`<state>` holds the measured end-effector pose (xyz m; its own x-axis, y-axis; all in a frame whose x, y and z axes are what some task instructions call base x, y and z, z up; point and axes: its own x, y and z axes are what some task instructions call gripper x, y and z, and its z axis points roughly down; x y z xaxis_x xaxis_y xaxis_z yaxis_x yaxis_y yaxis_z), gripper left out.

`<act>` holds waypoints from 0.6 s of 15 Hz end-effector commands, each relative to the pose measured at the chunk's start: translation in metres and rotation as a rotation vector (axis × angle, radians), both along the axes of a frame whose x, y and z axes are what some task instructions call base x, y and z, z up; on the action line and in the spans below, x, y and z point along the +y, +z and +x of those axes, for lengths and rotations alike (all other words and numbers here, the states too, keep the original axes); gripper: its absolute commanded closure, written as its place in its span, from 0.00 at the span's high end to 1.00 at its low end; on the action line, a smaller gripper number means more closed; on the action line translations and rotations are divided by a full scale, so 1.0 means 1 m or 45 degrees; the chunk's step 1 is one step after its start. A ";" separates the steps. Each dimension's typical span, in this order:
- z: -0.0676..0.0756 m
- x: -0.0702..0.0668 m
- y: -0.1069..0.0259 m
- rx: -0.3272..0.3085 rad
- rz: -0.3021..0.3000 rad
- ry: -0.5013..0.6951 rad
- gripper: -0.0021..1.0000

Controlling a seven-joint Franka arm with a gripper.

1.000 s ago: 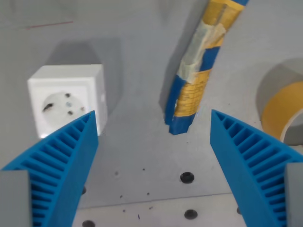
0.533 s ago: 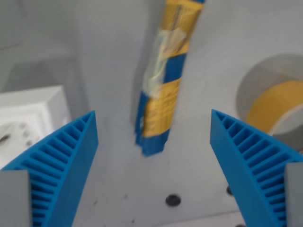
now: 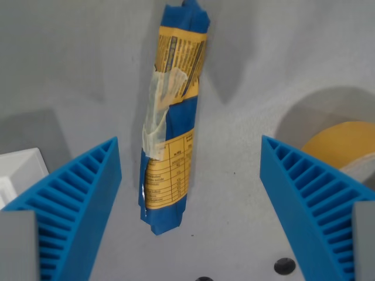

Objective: Pick up the blue bag

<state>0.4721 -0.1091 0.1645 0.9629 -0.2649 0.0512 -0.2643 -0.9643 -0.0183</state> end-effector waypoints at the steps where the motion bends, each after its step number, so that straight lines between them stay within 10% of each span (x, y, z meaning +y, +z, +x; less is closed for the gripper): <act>1: -0.004 -0.002 0.010 -0.049 0.057 -0.084 1.00; 9: -0.011 -0.003 -0.001 -0.063 0.052 -0.047 1.00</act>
<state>0.4682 -0.1121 0.1635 0.9581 -0.2828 0.0456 -0.2823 -0.9592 -0.0186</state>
